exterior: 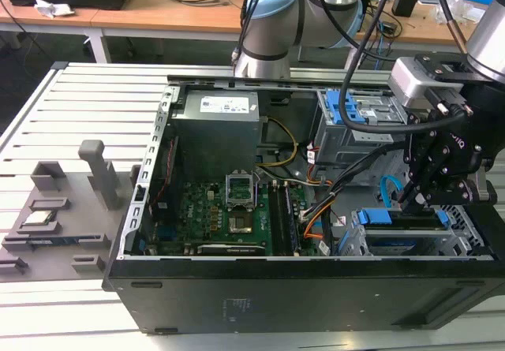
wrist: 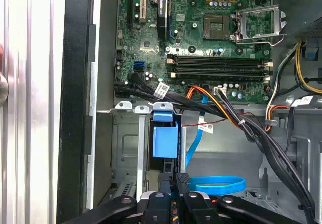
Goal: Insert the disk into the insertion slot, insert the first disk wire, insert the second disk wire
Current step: 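Insert the second disk wire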
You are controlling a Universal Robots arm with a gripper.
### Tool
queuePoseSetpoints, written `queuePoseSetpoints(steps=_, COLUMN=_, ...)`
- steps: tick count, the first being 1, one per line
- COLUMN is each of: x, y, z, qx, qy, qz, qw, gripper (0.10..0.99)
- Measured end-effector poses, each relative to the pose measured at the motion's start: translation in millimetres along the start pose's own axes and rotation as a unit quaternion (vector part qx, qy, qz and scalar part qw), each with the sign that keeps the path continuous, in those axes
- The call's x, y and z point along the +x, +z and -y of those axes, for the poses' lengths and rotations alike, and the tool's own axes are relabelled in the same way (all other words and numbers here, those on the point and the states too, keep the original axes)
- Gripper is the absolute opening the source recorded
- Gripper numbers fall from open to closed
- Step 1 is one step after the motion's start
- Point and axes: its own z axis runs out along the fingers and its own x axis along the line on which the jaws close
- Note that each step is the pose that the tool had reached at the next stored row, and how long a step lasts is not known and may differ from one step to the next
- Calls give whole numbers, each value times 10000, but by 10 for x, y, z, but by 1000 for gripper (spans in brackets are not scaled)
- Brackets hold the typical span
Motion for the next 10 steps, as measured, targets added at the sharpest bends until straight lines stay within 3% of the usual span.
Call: queuePoseSetpoints(steps=10, x=-1, y=59, z=22, qx=-1, qy=0, qz=1, qw=10000, gripper=161)
